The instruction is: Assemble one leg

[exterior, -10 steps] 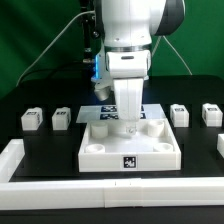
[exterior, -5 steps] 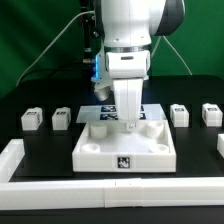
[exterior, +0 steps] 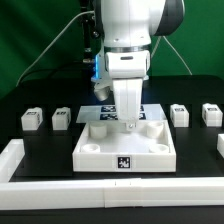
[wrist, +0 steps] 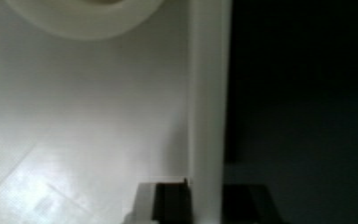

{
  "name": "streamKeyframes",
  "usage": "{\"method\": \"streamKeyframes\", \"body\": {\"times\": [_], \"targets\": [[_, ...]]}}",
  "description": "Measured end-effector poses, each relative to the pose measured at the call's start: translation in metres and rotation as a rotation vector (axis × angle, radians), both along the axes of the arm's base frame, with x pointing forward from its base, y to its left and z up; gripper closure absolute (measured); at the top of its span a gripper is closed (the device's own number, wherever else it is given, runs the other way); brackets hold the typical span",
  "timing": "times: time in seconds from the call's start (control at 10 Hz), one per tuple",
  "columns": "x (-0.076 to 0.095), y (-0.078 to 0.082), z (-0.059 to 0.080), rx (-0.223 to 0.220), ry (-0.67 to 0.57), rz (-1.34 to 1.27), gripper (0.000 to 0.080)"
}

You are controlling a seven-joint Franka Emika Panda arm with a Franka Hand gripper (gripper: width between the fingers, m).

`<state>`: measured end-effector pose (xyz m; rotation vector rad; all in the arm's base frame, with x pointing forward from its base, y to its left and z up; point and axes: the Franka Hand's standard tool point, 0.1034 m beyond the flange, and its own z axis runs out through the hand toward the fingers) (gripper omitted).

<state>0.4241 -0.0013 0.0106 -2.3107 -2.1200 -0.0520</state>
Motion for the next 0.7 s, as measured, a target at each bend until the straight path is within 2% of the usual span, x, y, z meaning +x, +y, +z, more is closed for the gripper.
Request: {"method": "streamKeyframes", "body": {"times": [0.3, 0.7], "targets": [[0.0, 0.001, 0.0, 0.0, 0.001, 0.002, 0.0739], [0.037, 0.04, 0.001, 0.017, 0.007, 0.072, 0.0739]]}}
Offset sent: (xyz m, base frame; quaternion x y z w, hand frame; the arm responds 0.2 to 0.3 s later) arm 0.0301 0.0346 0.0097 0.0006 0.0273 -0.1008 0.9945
